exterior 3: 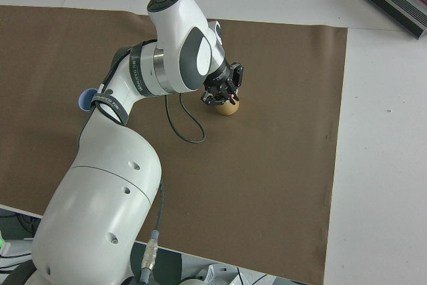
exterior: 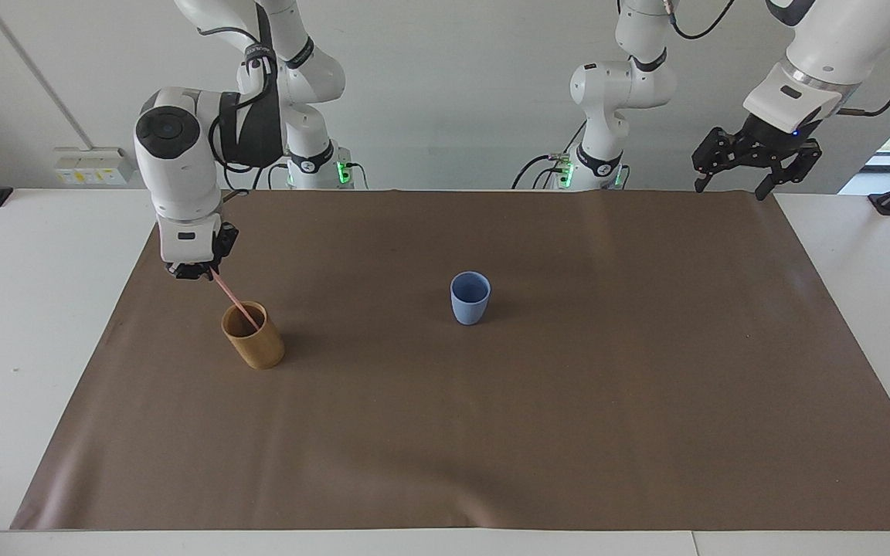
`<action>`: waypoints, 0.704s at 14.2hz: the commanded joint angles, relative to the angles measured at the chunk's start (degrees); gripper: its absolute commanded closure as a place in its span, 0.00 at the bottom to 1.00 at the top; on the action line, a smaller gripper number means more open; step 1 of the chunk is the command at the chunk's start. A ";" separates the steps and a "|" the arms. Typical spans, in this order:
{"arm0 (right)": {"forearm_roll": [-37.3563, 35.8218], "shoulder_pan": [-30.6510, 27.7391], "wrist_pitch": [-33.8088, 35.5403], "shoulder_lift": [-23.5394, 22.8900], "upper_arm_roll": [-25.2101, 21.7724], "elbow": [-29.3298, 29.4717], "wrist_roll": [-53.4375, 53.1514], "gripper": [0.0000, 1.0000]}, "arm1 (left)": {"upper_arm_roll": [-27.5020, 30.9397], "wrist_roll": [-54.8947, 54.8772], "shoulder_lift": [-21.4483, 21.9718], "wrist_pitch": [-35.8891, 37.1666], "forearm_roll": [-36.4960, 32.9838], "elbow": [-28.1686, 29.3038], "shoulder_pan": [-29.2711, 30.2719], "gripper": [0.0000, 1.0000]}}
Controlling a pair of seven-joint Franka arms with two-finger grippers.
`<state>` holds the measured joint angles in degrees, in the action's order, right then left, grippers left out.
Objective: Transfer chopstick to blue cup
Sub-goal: 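Grasp the pink chopstick in the tan cup with the right gripper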
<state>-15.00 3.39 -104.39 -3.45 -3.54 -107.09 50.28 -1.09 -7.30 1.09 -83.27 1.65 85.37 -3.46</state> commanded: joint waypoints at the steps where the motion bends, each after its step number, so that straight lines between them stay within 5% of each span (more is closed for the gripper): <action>1: -1.08 -0.22 5.23 0.64 0.47 3.63 0.70 1.00 | -0.32 -0.44 0.67 0.47 -0.59 0.06 0.65 0.00; 10: -1.43 0.30 23.87 2.13 0.99 16.21 0.00 1.00 | -0.32 -0.44 0.67 0.74 -0.59 0.06 0.65 0.00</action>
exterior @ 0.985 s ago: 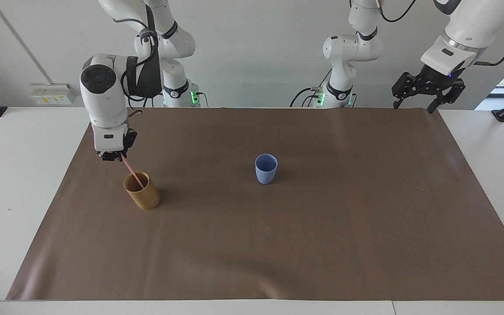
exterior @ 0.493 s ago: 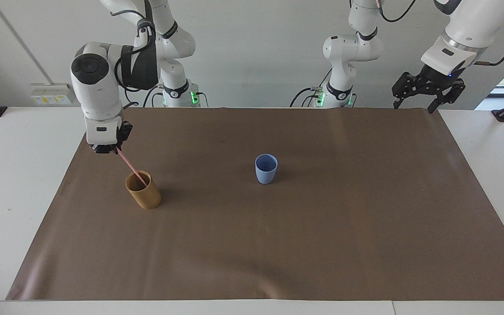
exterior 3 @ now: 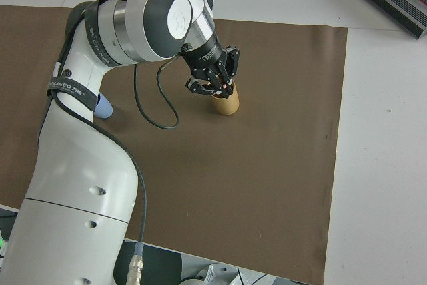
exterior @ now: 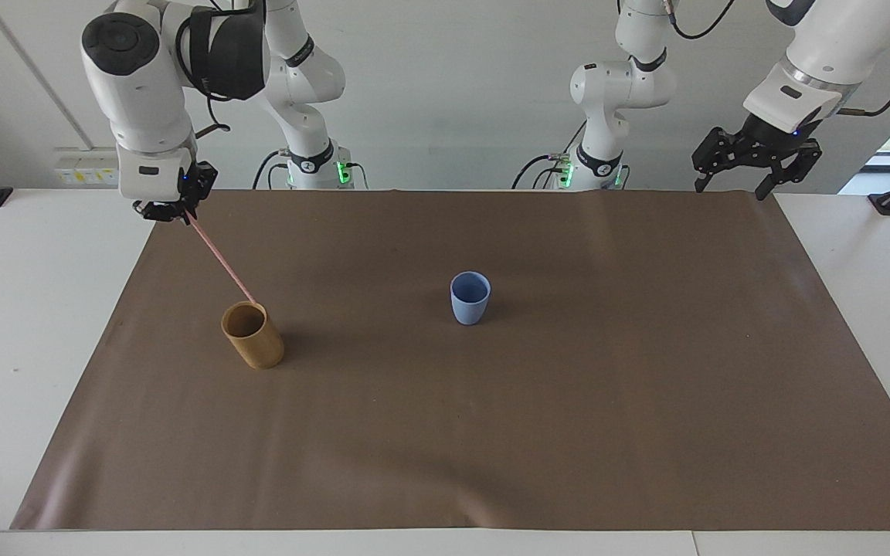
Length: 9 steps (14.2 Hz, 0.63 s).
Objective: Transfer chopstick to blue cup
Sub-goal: 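Grasp the pink chopstick in the tan cup with the right gripper, then carry the pink chopstick with the right gripper over the blue cup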
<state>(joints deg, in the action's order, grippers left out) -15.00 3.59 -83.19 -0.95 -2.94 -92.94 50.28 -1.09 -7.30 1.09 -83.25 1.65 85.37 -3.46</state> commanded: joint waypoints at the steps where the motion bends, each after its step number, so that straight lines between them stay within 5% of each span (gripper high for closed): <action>1: -1.43 0.36 4.07 -0.37 0.39 2.67 -0.87 1.00 | -0.32 -0.44 0.67 0.72 -0.59 0.15 0.65 0.00; 9: 5.06 11.08 11.46 -0.10 3.28 3.90 -24.92 1.00 | -0.32 -0.44 0.67 0.98 -0.59 0.15 0.65 0.00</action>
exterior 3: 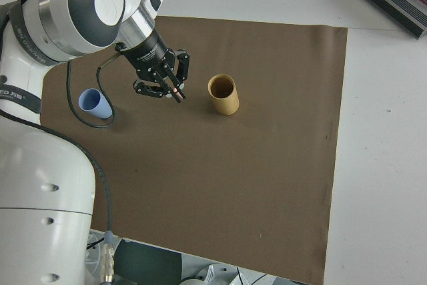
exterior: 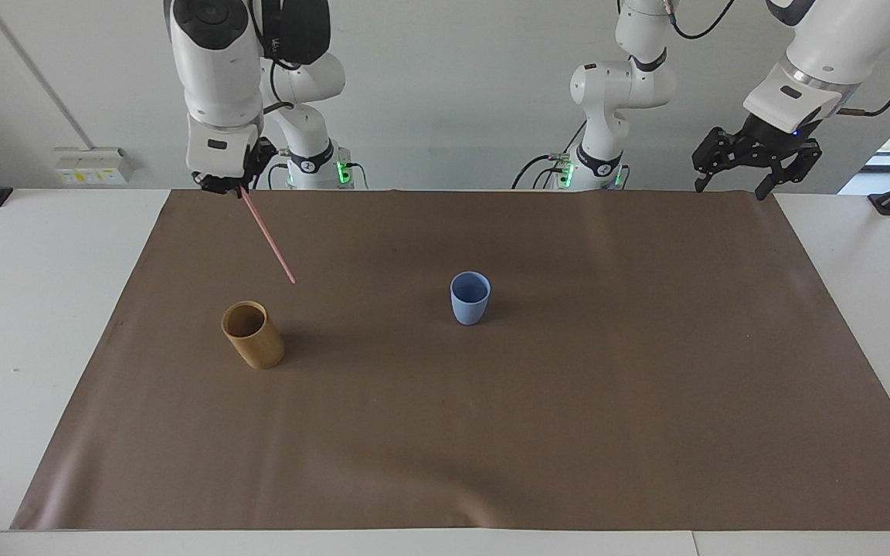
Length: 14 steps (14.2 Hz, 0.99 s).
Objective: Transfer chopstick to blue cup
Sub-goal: 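Carry the pink chopstick with the right gripper over the blue cup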
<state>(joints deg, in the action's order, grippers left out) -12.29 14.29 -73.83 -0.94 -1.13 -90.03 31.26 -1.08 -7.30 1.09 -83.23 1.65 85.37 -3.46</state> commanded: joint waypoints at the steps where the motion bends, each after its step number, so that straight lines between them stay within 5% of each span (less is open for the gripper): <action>1: 4.45 0.56 2.29 -0.11 2.78 2.13 -10.65 1.00 | -0.32 -0.44 0.67 0.96 -0.59 0.15 0.65 0.00; 8: 19.65 1.35 2.12 -1.08 11.39 3.37 -41.93 1.00 | -0.32 -0.44 0.67 0.96 -0.59 0.15 0.65 0.00; 14: 38.71 0.65 -6.83 -2.65 11.50 2.14 -69.01 1.00 | -0.32 -0.44 0.75 1.05 -0.59 0.24 0.65 0.00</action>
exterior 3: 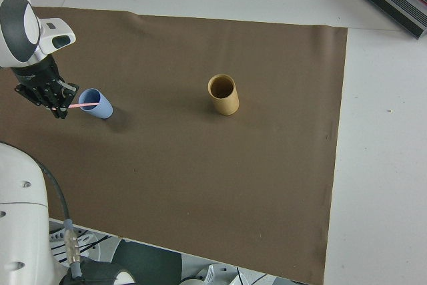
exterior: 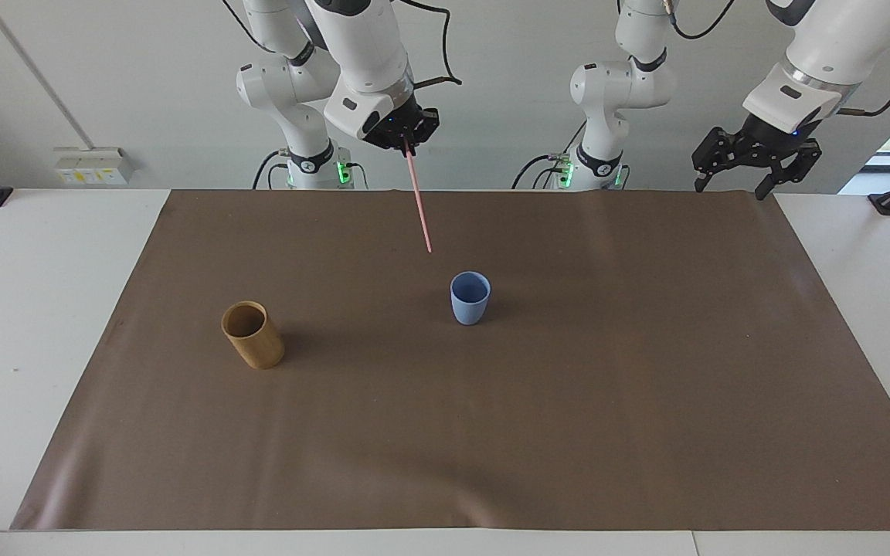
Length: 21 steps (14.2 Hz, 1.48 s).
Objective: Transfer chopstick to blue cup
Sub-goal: 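Carry the pink chopstick with the right gripper over the blue cup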
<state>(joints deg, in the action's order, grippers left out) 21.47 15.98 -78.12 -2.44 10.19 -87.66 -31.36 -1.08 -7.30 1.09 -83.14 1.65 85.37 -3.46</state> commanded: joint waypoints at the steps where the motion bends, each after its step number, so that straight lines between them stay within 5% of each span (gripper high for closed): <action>1: 6.89 -1.04 -4.83 -2.21 0.18 -0.32 -11.14 1.00 | -0.32 -0.44 0.75 0.96 -0.59 0.24 0.65 0.00; 9: 15.88 -2.01 -15.31 -8.54 0.00 -0.41 -29.19 1.00 | -0.32 -0.44 0.84 0.96 -0.59 0.24 0.65 0.00; 21: 21.77 -0.87 -23.47 -10.82 0.00 -5.15 -31.49 1.00 | -0.32 -0.44 0.84 1.05 -0.59 0.24 0.65 0.00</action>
<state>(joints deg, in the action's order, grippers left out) 41.22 14.78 -99.07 -11.93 9.99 -92.03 -62.08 -1.08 -7.30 1.12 -83.10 1.65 85.37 -3.46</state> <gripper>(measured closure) 0.907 0.000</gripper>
